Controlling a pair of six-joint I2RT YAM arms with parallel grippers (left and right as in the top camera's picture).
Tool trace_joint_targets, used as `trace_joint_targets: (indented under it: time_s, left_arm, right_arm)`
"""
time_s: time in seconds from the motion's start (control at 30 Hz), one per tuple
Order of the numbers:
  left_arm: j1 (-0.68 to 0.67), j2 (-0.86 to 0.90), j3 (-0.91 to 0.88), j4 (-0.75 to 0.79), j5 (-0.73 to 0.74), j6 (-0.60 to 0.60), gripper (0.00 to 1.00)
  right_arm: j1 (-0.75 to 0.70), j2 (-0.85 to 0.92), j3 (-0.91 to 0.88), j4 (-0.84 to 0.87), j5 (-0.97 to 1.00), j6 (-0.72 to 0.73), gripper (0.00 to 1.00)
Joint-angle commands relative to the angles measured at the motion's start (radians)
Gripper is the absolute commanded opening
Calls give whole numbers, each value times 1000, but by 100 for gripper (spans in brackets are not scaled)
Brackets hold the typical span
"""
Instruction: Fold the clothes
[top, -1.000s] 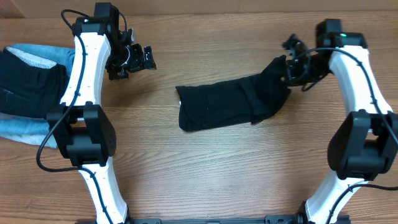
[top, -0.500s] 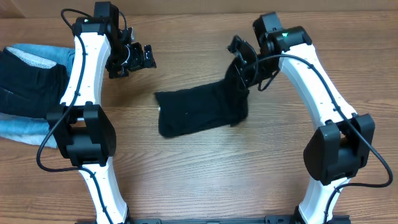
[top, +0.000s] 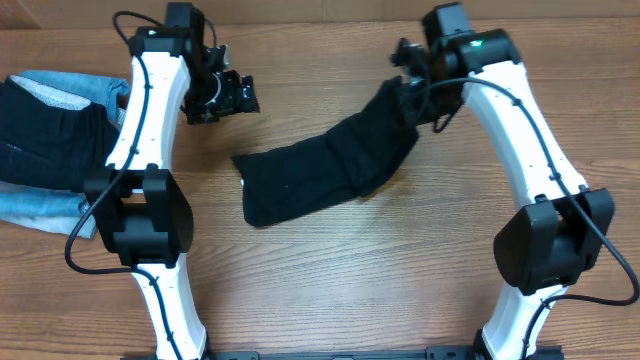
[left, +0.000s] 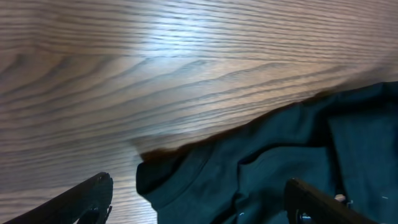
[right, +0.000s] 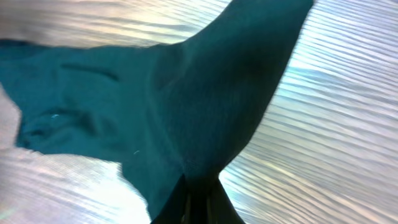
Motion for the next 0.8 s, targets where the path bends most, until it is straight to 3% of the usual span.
trace_joint_targets:
  time_s: [0.0,0.3,0.77]
  left_arm:
    - [-33,-2,-5,16,14,22,93]
    - [-36,-2,-5,19,14,22,95]
    - [-35,-2,-5,34,-46,23,100]
  right_arm:
    - [-88,-4,27,-32,53,11,4]
    - [-285,-4,27,-77,98,3,4]
    - [38,-3,8,-76,97,-48,4]
